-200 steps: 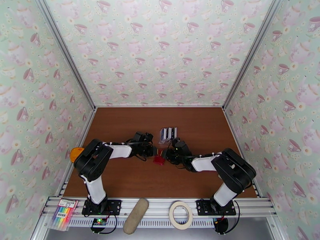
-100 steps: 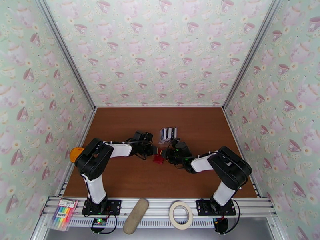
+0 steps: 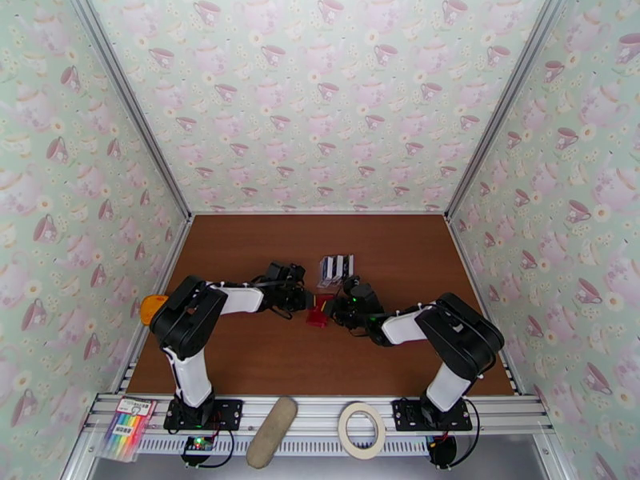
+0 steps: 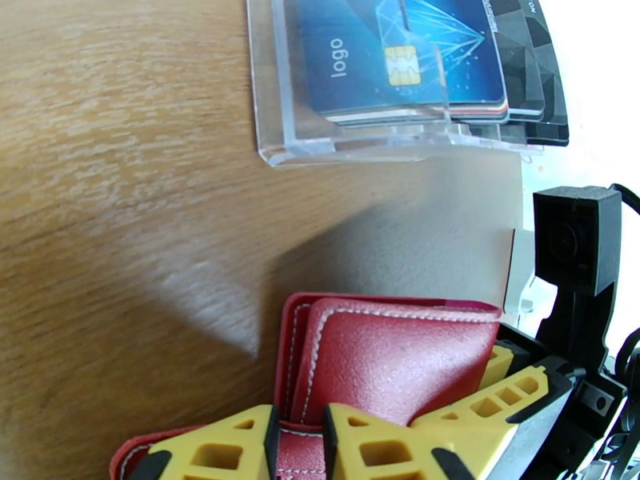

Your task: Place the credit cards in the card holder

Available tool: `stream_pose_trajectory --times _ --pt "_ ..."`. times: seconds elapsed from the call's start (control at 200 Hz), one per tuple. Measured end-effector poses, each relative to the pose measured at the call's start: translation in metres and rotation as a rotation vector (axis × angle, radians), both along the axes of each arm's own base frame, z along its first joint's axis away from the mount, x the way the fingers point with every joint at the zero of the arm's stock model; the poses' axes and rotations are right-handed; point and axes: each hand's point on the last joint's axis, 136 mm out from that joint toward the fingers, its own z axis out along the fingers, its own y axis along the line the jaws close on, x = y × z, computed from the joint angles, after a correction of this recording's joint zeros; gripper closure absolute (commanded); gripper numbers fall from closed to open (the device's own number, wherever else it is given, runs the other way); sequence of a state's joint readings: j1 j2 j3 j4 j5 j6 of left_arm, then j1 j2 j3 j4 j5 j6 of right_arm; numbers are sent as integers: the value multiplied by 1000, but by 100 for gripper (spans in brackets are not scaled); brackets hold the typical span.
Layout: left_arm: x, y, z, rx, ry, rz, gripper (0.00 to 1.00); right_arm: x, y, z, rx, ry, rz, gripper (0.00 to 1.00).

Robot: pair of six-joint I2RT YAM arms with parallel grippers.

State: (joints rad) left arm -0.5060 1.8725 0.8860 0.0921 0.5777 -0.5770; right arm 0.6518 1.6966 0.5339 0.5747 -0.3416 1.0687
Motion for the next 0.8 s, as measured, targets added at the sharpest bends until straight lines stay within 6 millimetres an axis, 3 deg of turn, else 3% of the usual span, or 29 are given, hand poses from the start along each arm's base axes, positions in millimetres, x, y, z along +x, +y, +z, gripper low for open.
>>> stream_pose_trajectory --times 0.18,0.381,0.576,0.801 --pt "-1 4 2 1 -20 10 76 -4 -2 10 -45 -9 13 89" --pt "-6 20 8 34 -58 54 76 -5 -2 40 -107 -72 36 90" --pt "-7 29 30 36 -143 88 74 -10 -8 73 -221 -156 48 91" --pt "-2 35 52 22 -231 119 73 -20 -30 90 -391 -189 46 95"
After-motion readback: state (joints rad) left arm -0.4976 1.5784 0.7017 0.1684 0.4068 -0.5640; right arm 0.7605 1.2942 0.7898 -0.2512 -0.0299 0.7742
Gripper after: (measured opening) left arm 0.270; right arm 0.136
